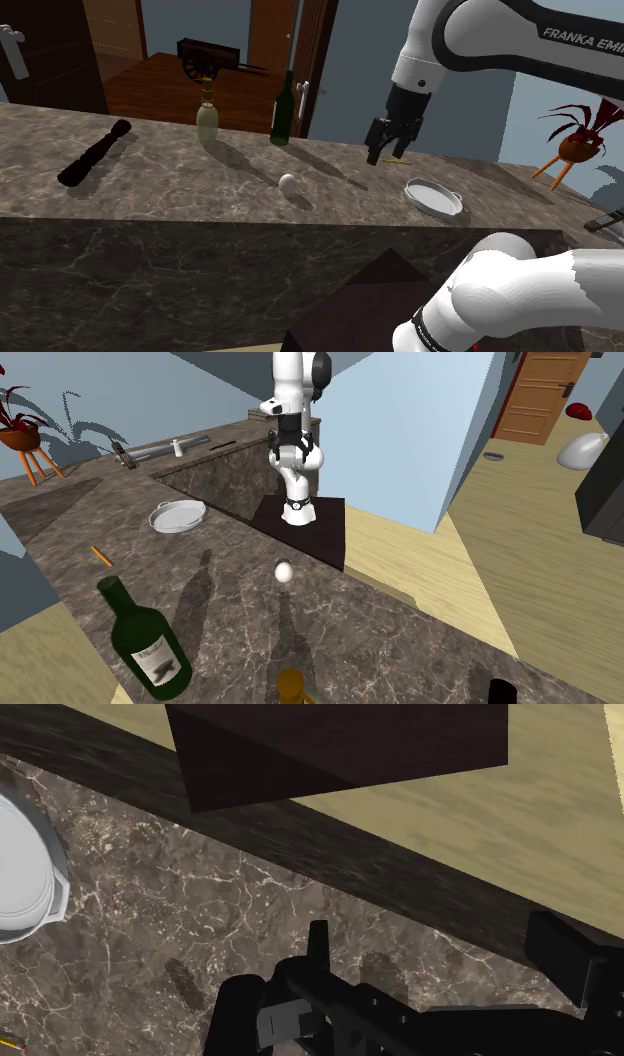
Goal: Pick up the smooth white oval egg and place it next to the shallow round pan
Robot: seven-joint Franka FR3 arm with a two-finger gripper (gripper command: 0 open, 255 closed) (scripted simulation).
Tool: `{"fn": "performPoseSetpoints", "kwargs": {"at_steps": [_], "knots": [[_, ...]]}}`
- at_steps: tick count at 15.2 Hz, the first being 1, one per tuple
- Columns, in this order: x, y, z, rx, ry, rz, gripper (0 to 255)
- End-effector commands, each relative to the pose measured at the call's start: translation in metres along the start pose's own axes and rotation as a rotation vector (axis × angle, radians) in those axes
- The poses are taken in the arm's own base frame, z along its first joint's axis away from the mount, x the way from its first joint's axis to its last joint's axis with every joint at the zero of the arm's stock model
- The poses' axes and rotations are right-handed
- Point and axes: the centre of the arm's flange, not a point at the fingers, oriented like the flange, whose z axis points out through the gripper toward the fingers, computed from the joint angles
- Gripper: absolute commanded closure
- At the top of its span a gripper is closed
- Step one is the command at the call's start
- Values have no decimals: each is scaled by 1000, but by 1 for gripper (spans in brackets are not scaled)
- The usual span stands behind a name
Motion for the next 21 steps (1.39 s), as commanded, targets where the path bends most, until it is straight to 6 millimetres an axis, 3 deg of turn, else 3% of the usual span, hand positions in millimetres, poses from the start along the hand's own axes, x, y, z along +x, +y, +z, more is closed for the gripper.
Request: {"fn": "performPoseSetpoints", "kwargs": {"at_steps": [1, 11, 21], "knots": [[0, 0, 0, 0, 0, 0, 0], [95, -12, 82, 114, 15, 282, 0], [192, -7, 162, 229, 30, 564, 0]]}}
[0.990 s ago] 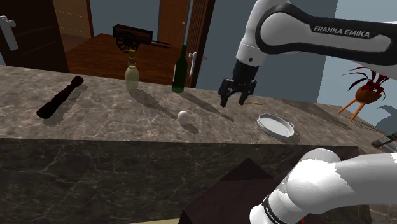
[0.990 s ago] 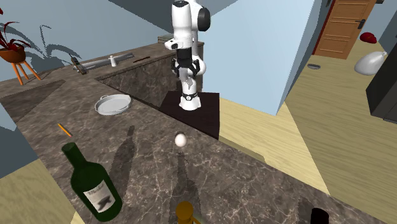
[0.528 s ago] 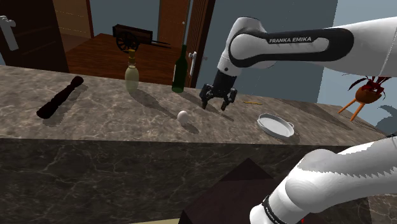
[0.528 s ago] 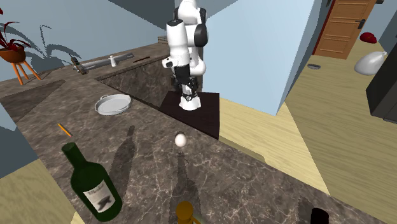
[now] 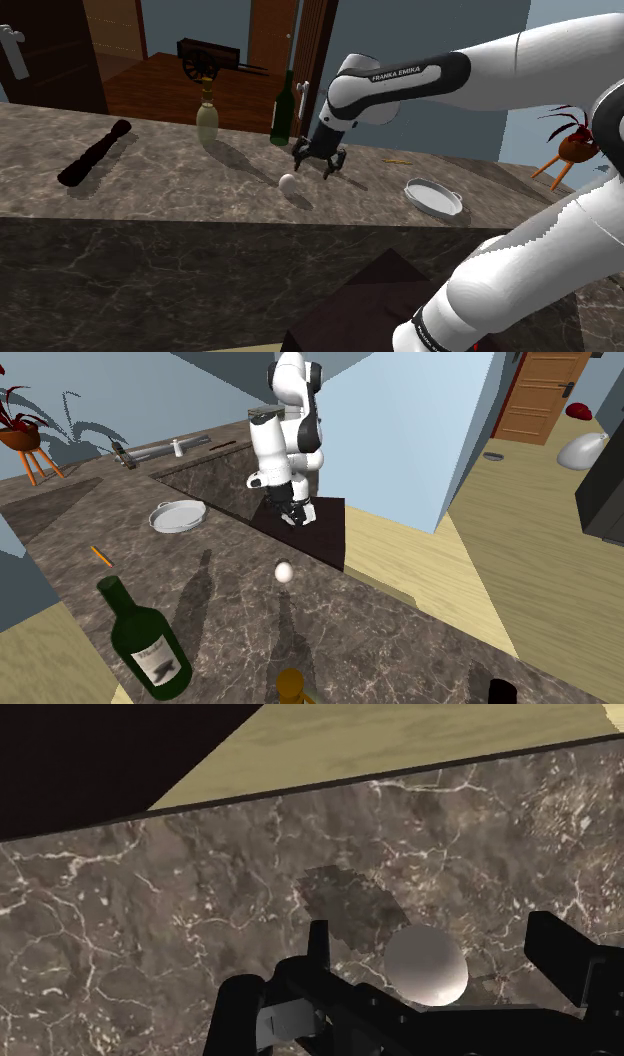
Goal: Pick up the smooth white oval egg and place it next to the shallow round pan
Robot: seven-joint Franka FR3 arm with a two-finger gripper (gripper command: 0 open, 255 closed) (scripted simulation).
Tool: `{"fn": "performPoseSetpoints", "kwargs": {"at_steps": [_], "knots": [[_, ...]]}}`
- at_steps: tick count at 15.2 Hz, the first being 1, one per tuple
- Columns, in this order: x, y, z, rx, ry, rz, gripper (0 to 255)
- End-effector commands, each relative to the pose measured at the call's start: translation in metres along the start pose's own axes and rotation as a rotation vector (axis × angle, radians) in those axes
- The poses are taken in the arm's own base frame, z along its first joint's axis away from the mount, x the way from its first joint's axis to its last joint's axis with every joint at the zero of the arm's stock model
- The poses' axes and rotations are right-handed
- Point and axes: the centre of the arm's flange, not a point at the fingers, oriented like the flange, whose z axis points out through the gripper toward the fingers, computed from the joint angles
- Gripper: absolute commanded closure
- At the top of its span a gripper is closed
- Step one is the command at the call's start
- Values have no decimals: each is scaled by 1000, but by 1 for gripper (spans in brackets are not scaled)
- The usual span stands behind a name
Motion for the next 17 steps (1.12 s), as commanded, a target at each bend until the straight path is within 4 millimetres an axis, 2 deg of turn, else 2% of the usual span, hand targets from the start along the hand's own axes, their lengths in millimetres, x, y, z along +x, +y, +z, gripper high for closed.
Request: {"fn": "performPoseSetpoints", "kwargs": {"at_steps": [1, 7, 14, 17], "knots": [[22, -5, 19, 24, 5, 59, 0], [77, -12, 66, 91, 13, 223, 0], [78, -15, 103, 91, 13, 223, 0], [78, -15, 106, 91, 13, 223, 0]]}}
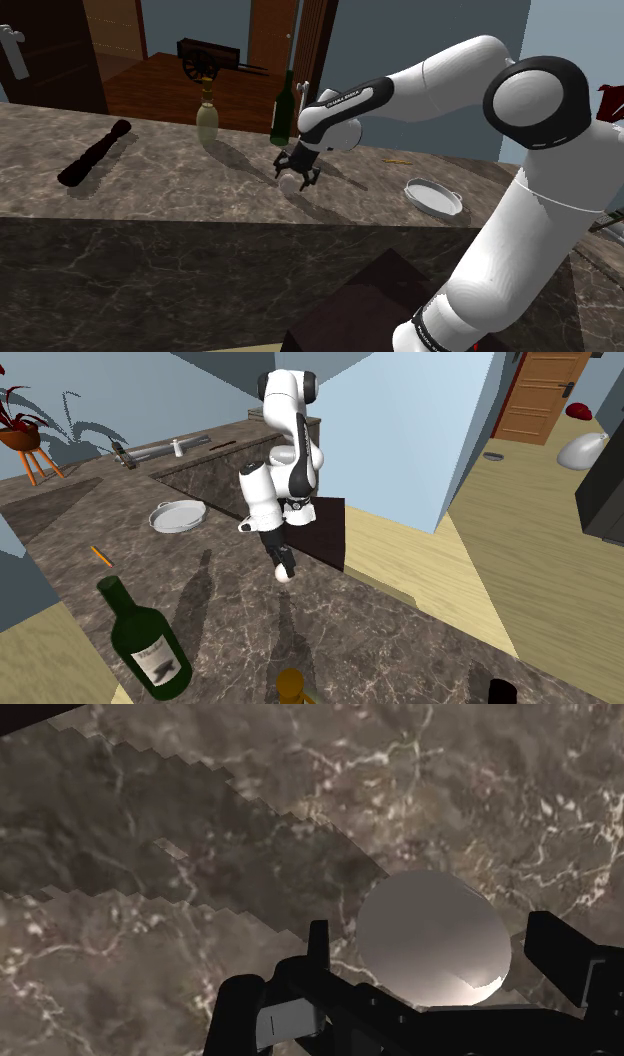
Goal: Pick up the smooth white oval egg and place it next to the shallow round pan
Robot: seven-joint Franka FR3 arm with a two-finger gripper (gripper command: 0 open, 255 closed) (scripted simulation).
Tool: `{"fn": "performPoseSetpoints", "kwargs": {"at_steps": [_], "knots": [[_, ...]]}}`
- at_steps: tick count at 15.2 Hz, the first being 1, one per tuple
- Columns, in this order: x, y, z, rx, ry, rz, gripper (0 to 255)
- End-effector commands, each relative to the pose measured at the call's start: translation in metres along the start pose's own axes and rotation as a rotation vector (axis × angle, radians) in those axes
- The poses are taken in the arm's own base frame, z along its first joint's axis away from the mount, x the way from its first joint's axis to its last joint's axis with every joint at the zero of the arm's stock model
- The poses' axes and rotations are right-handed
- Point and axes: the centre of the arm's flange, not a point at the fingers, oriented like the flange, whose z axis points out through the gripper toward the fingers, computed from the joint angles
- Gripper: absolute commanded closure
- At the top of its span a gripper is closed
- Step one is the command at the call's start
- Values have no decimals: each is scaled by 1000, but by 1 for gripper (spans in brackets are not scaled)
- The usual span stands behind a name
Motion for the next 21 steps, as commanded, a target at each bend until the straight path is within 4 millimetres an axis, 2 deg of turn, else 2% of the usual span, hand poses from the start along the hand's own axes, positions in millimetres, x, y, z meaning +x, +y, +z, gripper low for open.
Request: {"fn": "performPoseSetpoints", "kwargs": {"at_steps": [1, 5, 6, 15, 21], "knots": [[0, -1, 1, 0, 0, 0, 0], [0, -1, 1, 0, 0, 0, 0], [0, -1, 1, 0, 0, 0, 255], [0, -1, 1, 0, 0, 0, 255], [-2, -9, -30, 0, 0, 0, 255]]}}
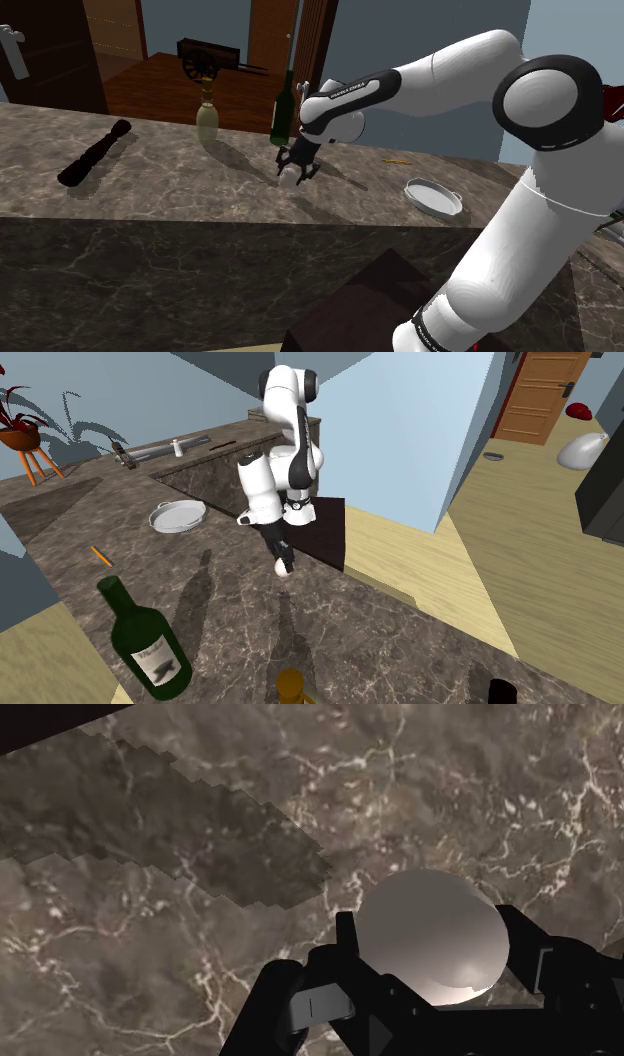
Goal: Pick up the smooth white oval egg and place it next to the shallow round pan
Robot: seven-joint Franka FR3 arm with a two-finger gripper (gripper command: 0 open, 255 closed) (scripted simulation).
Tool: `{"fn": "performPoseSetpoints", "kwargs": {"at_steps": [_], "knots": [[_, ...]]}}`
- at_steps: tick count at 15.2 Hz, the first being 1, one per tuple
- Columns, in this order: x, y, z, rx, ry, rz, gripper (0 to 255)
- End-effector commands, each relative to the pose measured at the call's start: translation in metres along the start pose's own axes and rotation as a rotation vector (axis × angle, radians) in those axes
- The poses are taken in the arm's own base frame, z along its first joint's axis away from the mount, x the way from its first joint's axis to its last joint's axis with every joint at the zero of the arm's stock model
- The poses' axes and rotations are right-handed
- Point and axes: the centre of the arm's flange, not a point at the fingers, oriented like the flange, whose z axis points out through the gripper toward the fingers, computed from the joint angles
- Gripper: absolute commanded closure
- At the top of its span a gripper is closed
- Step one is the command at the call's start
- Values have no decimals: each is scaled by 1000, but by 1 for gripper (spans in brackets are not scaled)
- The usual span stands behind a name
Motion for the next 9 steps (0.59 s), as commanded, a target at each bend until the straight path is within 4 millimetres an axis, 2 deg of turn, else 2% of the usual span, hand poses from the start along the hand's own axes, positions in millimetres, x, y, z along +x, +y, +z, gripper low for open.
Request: {"fn": "performPoseSetpoints", "kwargs": {"at_steps": [1, 9], "knots": [[-1, -1, -10, 0, 0, 0, 255], [-4, -12, -51, 0, 0, 0, 255]]}}
